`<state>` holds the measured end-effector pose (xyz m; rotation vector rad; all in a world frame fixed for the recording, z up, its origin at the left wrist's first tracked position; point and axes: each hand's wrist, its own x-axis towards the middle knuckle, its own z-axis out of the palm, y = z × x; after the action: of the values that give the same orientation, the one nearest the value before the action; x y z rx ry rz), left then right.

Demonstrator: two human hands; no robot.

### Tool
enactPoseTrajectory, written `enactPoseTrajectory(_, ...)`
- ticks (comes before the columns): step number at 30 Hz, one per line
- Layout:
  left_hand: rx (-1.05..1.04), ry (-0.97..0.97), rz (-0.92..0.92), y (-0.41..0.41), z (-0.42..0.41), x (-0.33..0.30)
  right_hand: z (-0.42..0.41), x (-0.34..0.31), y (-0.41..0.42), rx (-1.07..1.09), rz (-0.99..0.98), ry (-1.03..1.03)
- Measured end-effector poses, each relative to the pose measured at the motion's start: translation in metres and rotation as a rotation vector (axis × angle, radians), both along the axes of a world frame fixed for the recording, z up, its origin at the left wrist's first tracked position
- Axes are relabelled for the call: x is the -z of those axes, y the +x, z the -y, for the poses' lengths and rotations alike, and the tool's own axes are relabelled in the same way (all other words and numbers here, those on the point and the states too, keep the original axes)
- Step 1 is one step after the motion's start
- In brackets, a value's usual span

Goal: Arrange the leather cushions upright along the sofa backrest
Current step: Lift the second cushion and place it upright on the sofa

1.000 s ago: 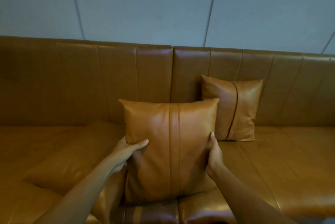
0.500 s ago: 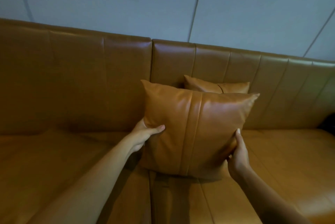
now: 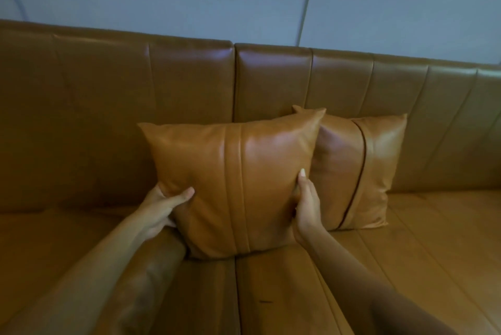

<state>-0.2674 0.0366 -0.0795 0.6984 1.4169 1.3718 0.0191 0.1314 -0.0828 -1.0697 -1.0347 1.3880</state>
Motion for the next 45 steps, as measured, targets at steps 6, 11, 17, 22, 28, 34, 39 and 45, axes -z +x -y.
enactPoseTrajectory(6, -0.178, 0.054, -0.022, -0.029, -0.012, -0.015, -0.017, -0.008, -0.031, -0.156, 0.059, -0.003)
enactPoseTrajectory(11, -0.257, 0.055, -0.091, -0.018, -0.028, -0.016, -0.035, 0.008, -0.038, -0.187, 0.123, -0.081)
enactPoseTrajectory(17, -0.289, 0.072, -0.121, -0.001, -0.040, -0.012, -0.067, 0.013, -0.042, -0.112, 0.156, -0.045)
enactPoseTrajectory(22, -0.304, 0.106, -0.126, 0.003, -0.048, -0.005, -0.087, 0.015, -0.045, -0.063, 0.155, 0.002)
enactPoseTrajectory(28, -0.356, 0.101, -0.152, 0.003, -0.055, 0.009, -0.086, 0.022, -0.055, -0.011, 0.103, 0.000)
enactPoseTrajectory(34, -0.370, 0.111, -0.187, 0.006, -0.062, 0.020, -0.089, 0.028, -0.061, -0.004, 0.094, -0.018)
enactPoseTrajectory(39, -0.306, 0.076, -0.232, -0.004, -0.064, 0.024, -0.091, 0.031, -0.059, -0.024, 0.189, -0.016)
enactPoseTrajectory(45, -0.265, 0.022, -0.309, -0.013, -0.054, 0.024, -0.078, 0.029, -0.058, 0.002, 0.234, -0.056)
